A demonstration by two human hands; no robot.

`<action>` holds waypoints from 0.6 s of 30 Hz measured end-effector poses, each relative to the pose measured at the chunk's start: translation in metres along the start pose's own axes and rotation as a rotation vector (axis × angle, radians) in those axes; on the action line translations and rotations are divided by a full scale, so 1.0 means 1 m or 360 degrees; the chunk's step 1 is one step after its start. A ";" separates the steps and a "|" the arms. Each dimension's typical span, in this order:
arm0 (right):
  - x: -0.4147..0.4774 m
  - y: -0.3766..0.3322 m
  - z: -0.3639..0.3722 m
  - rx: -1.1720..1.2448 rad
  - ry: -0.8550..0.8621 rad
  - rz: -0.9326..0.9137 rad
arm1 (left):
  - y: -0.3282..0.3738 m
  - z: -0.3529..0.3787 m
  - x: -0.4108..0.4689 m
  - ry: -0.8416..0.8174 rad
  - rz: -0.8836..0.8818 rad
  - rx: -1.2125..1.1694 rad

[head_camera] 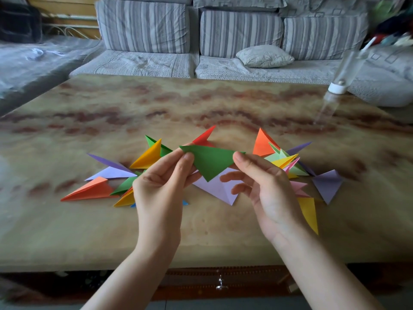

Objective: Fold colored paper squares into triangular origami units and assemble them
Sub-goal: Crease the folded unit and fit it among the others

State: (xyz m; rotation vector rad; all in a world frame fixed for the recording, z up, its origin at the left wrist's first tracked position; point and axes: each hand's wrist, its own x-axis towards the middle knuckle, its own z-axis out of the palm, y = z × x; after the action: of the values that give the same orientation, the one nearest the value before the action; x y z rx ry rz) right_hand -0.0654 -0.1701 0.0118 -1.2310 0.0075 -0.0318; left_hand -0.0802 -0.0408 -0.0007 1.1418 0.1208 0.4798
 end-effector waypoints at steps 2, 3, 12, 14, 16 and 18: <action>0.000 0.000 0.001 -0.0003 0.0014 -0.0014 | 0.000 0.000 0.000 0.0000 -0.0006 -0.0007; 0.000 0.001 0.001 -0.0007 0.0019 -0.0020 | -0.001 0.000 0.000 0.0002 -0.0007 -0.0006; 0.002 0.002 -0.001 0.0037 0.0069 -0.0093 | 0.000 0.000 0.000 0.0013 0.0002 -0.0006; 0.002 0.003 -0.001 0.0036 0.0068 -0.0113 | 0.000 0.000 0.000 0.0005 -0.0001 0.0001; 0.002 0.003 -0.001 0.0046 0.0003 -0.0081 | 0.001 -0.001 0.001 0.0009 -0.0014 0.0000; 0.002 -0.002 -0.002 0.0049 -0.0093 0.0021 | 0.002 -0.002 0.003 0.0017 -0.0023 -0.0006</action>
State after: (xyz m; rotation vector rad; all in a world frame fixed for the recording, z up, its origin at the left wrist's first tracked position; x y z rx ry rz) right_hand -0.0635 -0.1726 0.0127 -1.2007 -0.0355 0.0157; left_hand -0.0787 -0.0368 0.0006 1.1342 0.1372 0.4729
